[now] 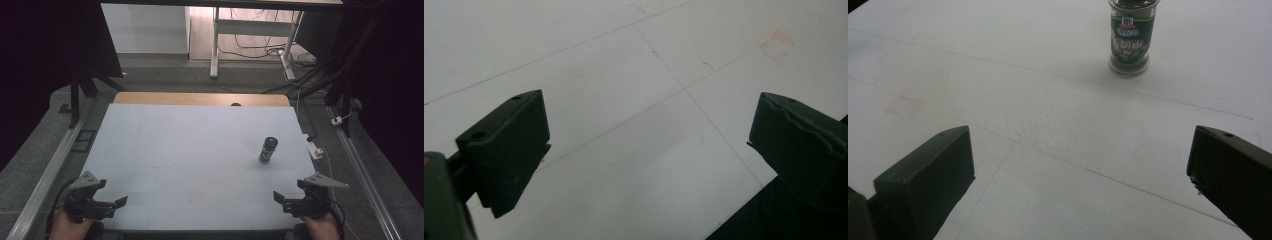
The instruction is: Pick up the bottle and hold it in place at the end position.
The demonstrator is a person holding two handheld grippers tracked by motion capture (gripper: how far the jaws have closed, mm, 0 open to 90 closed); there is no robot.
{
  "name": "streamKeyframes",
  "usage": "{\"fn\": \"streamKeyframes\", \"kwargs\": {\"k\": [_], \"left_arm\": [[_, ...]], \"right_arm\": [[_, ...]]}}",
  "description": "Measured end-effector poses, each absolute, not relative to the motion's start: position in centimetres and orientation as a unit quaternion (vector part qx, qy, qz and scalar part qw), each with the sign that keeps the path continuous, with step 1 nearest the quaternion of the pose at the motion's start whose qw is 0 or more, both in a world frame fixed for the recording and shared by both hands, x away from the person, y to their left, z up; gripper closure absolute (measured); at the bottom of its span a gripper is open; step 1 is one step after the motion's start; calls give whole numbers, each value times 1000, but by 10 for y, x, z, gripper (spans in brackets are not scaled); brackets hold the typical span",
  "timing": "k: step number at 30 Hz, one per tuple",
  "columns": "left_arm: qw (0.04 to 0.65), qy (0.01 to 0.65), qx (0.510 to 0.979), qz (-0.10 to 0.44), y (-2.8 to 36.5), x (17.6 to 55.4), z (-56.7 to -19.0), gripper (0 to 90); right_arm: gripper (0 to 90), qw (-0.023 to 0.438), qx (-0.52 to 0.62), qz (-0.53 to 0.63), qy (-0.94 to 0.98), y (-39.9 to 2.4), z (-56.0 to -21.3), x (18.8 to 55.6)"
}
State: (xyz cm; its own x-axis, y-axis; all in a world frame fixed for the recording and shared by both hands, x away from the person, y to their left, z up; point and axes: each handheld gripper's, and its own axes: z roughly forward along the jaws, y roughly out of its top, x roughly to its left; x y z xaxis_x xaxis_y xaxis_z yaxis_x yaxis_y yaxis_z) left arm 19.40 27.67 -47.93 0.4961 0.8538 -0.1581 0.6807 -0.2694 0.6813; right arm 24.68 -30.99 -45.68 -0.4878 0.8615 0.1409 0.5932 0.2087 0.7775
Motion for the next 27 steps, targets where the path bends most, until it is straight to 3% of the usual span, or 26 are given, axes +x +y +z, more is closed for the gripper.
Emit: {"fn": "streamKeyframes", "kwargs": {"k": [27], "left_arm": [[356,490,788,106,279,191,-481,32]], "right_arm": [[0,143,446,392,792,-300,-458,253]]}}
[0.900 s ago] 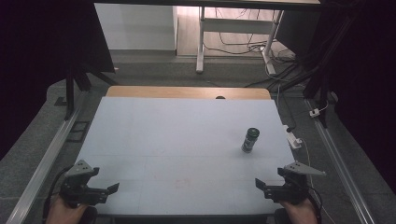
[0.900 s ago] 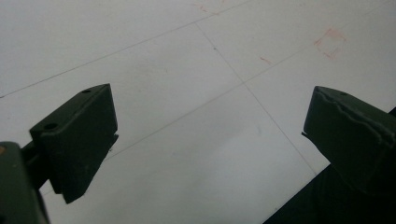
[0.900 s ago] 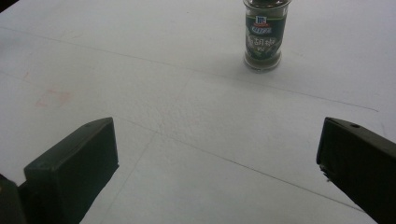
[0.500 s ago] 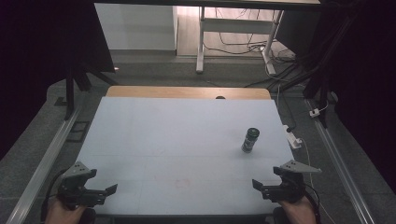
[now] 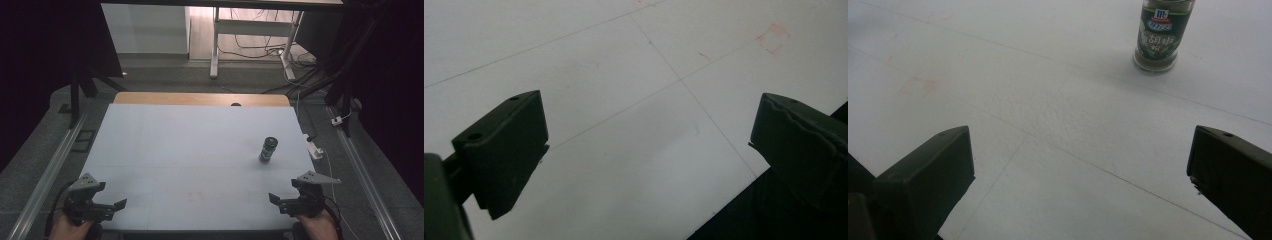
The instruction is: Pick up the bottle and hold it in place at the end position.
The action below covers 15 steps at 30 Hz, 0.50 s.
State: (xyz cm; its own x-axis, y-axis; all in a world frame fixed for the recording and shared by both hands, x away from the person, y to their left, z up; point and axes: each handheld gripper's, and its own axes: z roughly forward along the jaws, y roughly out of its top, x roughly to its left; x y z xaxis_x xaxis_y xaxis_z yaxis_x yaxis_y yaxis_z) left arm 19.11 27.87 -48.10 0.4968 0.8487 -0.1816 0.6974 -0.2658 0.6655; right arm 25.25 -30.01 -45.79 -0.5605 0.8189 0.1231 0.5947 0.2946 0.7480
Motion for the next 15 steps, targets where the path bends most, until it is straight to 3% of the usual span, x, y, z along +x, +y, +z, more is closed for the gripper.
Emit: {"fn": "streamKeyframes", "kwargs": {"k": [15], "left_arm": [[358,493,786,99,280,192,-481,31]], "right_arm": [[0,164,438,400,788,-299,-451,256]]}}
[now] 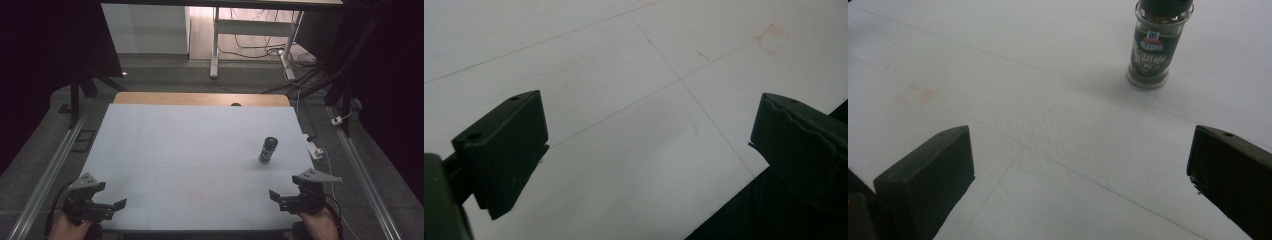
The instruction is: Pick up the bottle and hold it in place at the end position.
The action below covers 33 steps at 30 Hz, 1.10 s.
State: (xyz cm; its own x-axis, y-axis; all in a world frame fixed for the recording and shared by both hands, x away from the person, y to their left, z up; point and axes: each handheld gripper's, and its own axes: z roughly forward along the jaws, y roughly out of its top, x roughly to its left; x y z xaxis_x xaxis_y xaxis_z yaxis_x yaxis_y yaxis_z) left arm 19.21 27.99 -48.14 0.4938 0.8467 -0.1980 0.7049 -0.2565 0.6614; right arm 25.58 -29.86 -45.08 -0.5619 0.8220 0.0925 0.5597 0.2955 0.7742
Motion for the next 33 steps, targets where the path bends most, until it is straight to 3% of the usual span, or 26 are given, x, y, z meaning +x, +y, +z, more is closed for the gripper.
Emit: {"fn": "streamKeyframes", "kwargs": {"k": [14,33], "left_arm": [[361,494,786,92,281,193,-482,32],[362,494,785,89,282,194,-482,32]], "right_arm": [[0,176,418,403,795,-291,-451,267],[0,155,410,425,792,-285,-458,292]]}}
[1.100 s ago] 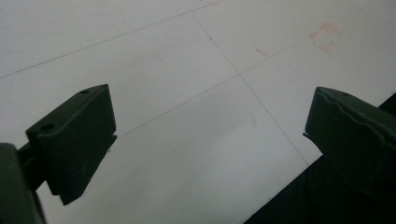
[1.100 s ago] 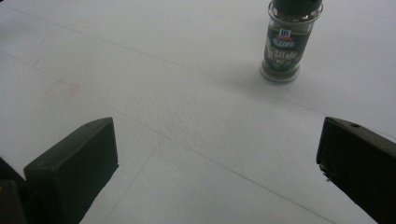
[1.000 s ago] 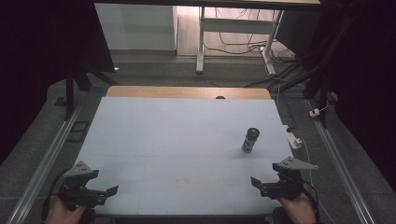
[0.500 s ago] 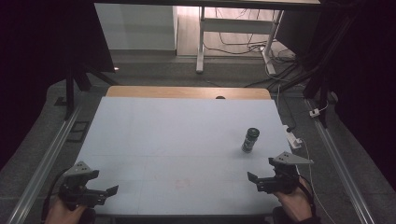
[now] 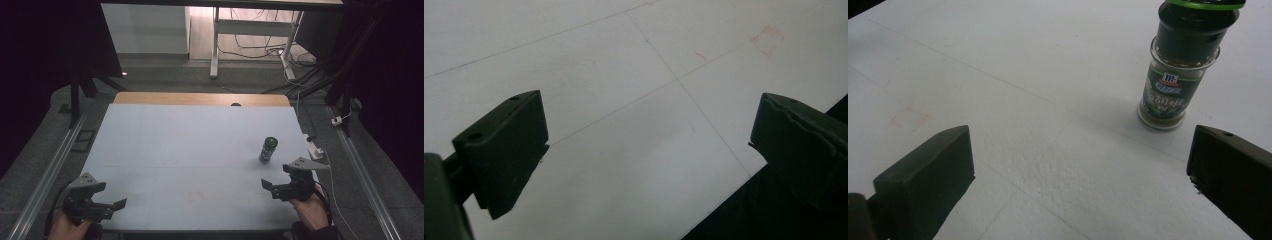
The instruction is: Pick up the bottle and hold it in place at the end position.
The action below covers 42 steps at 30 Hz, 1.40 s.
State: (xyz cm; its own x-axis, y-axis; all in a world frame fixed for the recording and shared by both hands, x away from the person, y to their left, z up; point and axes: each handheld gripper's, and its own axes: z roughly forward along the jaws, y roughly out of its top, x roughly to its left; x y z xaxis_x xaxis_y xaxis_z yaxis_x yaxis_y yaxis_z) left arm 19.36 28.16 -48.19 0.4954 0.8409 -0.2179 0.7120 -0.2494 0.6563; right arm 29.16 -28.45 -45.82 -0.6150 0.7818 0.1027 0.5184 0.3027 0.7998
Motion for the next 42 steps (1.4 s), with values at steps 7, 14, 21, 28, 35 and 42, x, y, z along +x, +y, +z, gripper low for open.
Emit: {"fn": "streamKeyframes", "kwargs": {"k": [7,14,21,28,35,42], "left_arm": [[362,494,785,90,281,193,-482,32],[362,494,785,90,281,193,-482,32],[363,495,785,90,282,193,-482,32],[362,496,784,89,282,194,-482,32],[361,495,785,89,282,194,-482,32],[364,494,784,87,282,194,-482,32]], "right_arm": [[0,156,417,425,788,-285,-463,302],[0,155,428,425,782,-285,-465,313],[0,175,440,397,786,-284,-470,326],[0,181,443,396,784,-286,-474,340],[0,185,443,383,790,-286,-480,356],[0,182,440,376,795,-284,-490,373]]}}
